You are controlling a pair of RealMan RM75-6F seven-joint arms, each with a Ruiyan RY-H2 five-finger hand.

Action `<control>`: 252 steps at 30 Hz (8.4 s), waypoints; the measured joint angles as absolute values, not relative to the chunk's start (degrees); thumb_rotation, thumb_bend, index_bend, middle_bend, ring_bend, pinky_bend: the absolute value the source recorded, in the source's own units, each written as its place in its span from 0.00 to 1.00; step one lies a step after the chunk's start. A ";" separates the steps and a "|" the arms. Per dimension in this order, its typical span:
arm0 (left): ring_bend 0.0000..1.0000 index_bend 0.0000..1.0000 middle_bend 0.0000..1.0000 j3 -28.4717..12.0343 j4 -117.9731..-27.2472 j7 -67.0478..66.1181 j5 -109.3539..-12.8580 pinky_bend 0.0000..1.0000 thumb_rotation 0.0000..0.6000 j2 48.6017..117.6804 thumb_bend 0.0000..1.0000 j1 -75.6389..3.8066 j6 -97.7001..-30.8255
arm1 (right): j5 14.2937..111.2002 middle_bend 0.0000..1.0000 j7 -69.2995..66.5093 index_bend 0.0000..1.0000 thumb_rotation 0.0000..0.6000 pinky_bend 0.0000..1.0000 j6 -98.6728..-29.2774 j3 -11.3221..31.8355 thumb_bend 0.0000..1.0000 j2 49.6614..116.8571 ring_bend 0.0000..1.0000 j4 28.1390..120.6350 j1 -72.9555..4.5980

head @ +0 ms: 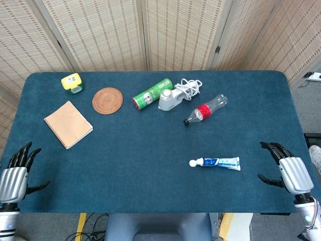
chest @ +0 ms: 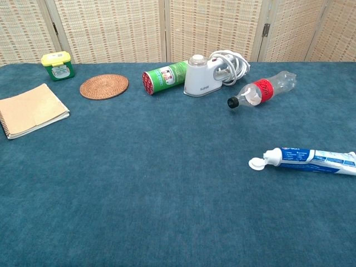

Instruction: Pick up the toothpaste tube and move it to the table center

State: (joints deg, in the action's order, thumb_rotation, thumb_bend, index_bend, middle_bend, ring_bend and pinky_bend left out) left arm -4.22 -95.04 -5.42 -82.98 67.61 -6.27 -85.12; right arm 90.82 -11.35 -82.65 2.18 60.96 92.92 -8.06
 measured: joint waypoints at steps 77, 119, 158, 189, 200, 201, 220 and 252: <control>0.00 0.19 0.00 -3.56 -91.98 -2.35 -82.46 0.14 1.00 68.49 0.00 -5.35 -84.41 | 77.09 0.44 4.10 0.45 1.00 0.42 -52.56 3.88 0.26 81.96 0.36 78.56 -28.86; 0.02 0.16 0.02 -9.95 -91.82 19.55 -82.17 0.14 1.00 66.37 0.00 -15.18 -74.44 | 84.75 0.63 -12.30 0.70 1.00 0.68 -56.73 9.96 0.59 79.95 0.61 85.42 -36.07; 0.03 0.04 0.05 -19.82 -96.24 64.26 -78.90 0.14 0.22 74.18 0.00 -28.27 -65.53 | 83.46 0.66 -21.17 0.73 1.00 0.69 -58.90 17.97 0.60 102.96 0.63 76.31 -51.53; 0.00 0.00 0.00 -21.83 -98.59 55.07 -73.62 0.14 0.09 84.29 0.00 -31.89 -67.15 | 77.14 0.66 -15.23 0.74 1.00 0.70 -60.10 22.75 0.58 112.49 0.63 70.07 -56.91; 0.00 0.00 0.00 -21.79 -96.35 47.34 -74.73 0.14 0.02 86.58 0.00 -32.60 -69.76 | 73.77 0.66 -11.23 0.74 1.00 0.70 -58.08 23.25 0.57 112.62 0.63 71.86 -57.35; 0.00 0.00 0.00 -21.58 -95.68 46.30 -75.32 0.14 0.02 86.88 0.00 -32.71 -70.14 | 73.42 0.66 -10.97 0.74 1.00 0.70 -57.73 23.25 0.57 112.48 0.63 72.13 -57.34; 0.00 0.00 0.00 -16.74 -88.07 51.00 -86.68 0.14 0.00 86.57 0.00 -34.39 -71.93 | 68.13 0.67 -11.87 0.75 1.00 0.70 -49.18 23.71 0.54 107.54 0.64 76.96 -57.63; 0.00 0.00 0.00 -7.13 -69.86 40.32 -101.01 0.14 0.00 86.66 0.00 -39.99 -78.01 | 62.94 0.67 -16.39 0.76 1.00 0.70 -39.84 23.21 0.53 101.35 0.65 80.79 -59.27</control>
